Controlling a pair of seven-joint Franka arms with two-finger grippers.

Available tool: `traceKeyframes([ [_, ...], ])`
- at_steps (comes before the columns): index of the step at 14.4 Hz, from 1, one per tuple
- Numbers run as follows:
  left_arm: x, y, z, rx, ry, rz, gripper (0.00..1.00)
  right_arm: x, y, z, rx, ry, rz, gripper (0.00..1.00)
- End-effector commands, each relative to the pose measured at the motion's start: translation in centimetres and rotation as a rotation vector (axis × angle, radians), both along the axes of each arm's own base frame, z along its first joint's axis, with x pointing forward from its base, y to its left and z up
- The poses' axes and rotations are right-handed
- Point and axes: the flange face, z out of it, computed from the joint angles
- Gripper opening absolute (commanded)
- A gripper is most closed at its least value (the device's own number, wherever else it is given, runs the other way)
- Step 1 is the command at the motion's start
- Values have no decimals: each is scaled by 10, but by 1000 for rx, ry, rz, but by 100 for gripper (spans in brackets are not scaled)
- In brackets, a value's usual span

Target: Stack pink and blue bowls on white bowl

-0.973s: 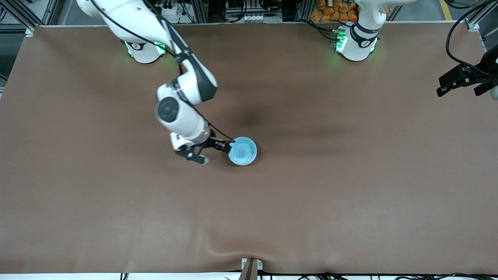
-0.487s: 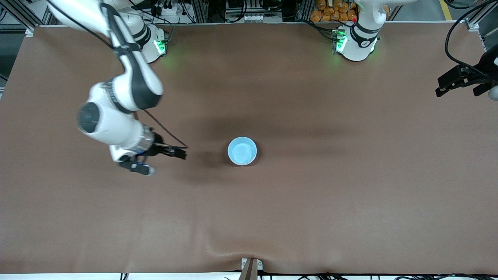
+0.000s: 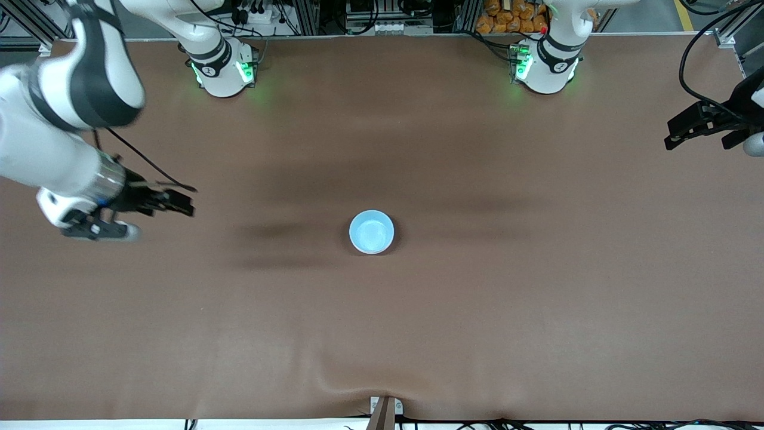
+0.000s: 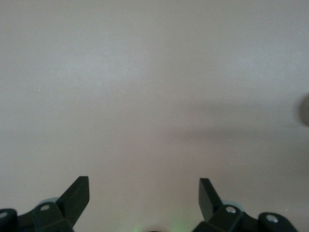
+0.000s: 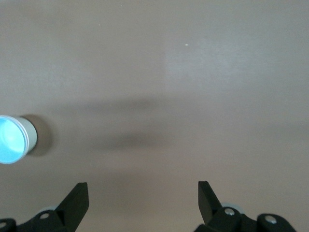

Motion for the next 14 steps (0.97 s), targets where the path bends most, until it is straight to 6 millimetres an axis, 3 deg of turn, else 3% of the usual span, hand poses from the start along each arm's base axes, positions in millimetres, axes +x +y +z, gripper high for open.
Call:
traceKeyframes([
  [1,0,-7,4,-6,-10,-29,100,-25,-31,35,-25,-19,60,100],
  [3,0,-5,3,-7,-9,-27,100,-34,-57,46,-25,-4,81,100],
  [5,-1,-6,3,-19,-1,-24,100,-42,-75,70,-31,6,68,100],
  [8,-1,-8,2,-22,7,-24,100,-50,-80,110,-77,28,64,100],
  [14,0,-11,0,-39,12,-25,100,-54,-88,117,-85,44,44,100],
])
